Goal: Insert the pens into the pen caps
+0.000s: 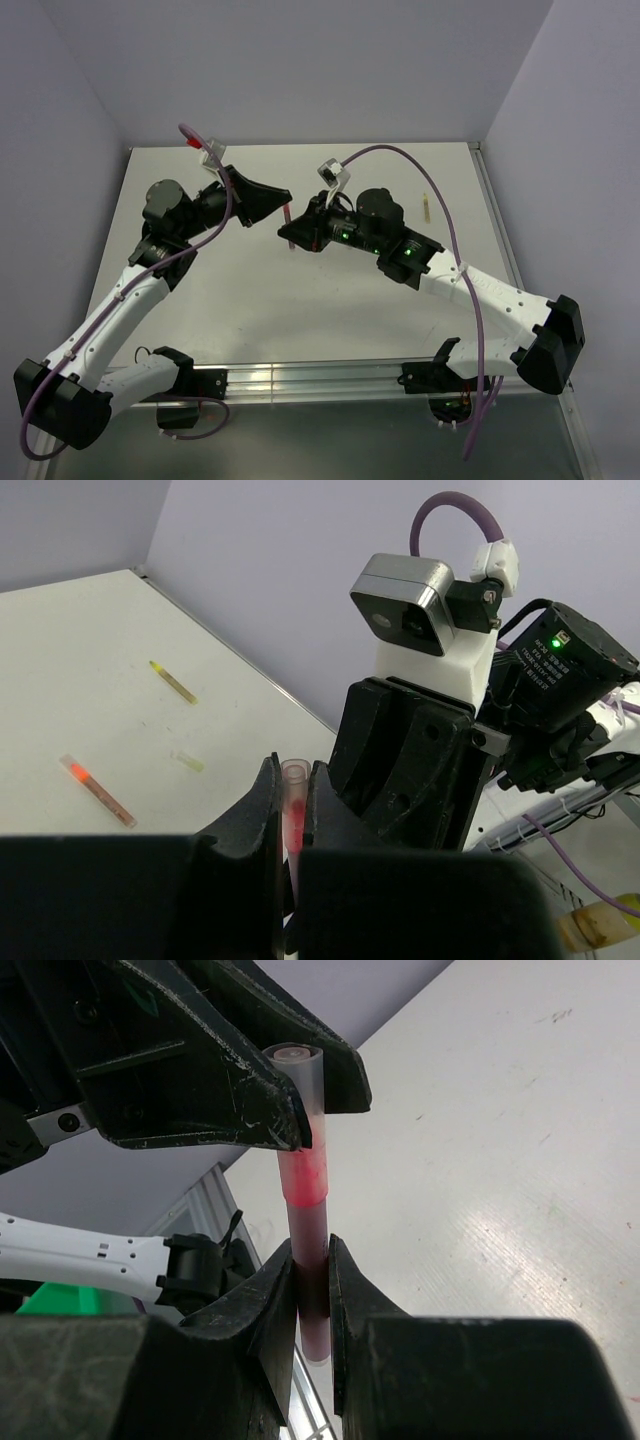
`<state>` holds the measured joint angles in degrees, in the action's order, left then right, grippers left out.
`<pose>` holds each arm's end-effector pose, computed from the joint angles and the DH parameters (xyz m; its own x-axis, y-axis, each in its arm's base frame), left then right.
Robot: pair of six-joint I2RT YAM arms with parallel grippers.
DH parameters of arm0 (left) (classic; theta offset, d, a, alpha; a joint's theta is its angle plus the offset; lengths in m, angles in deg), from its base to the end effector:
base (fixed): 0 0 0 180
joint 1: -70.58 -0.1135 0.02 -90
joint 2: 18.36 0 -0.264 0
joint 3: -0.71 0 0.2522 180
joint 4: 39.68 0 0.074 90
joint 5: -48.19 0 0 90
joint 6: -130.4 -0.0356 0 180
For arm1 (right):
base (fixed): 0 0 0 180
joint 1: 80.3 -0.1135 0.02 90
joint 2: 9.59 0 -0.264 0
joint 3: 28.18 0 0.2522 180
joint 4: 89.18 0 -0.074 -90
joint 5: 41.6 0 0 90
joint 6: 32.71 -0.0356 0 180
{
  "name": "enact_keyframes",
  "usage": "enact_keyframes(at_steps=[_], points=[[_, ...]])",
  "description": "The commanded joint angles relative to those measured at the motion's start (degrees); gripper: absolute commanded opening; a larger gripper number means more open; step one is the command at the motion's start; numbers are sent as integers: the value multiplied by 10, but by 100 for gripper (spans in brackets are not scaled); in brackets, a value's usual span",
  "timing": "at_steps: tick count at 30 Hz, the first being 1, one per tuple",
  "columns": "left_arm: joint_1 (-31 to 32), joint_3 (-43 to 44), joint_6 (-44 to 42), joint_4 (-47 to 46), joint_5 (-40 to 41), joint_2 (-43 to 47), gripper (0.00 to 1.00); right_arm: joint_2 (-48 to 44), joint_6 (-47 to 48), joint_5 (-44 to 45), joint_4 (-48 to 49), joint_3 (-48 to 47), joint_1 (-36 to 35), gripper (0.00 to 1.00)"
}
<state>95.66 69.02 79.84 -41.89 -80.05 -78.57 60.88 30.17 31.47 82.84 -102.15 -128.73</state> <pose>0.2070 -0.1212 0.3964 -0.4367 -0.3465 -0.8302 0.7860 0.3018 -0.5395 0.1855 0.2247 0.3693 -0.4602 0.1383 -0.8770 -0.7849 0.3983 0.4747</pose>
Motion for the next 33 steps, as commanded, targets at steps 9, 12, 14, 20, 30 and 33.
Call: enact_keyframes(at_steps=[9,12,14,20,30,33], points=[[47,-9,-38,38,-46,-2,0,-5,-9,67,66,-65,37,0],[49,-10,-39,41,-44,-4,0,-6,-10,66,68,-69,47,0],[49,-10,-40,44,-43,-5,0,-9,-10,66,70,-71,55,0],[55,-12,-41,45,-39,-14,1,-8,-12,61,70,-83,69,0],[70,-12,-47,53,-30,-26,0,-1,-16,59,78,-95,84,0],[72,-13,-47,54,-26,-28,0,4,-17,58,79,-105,88,0]])
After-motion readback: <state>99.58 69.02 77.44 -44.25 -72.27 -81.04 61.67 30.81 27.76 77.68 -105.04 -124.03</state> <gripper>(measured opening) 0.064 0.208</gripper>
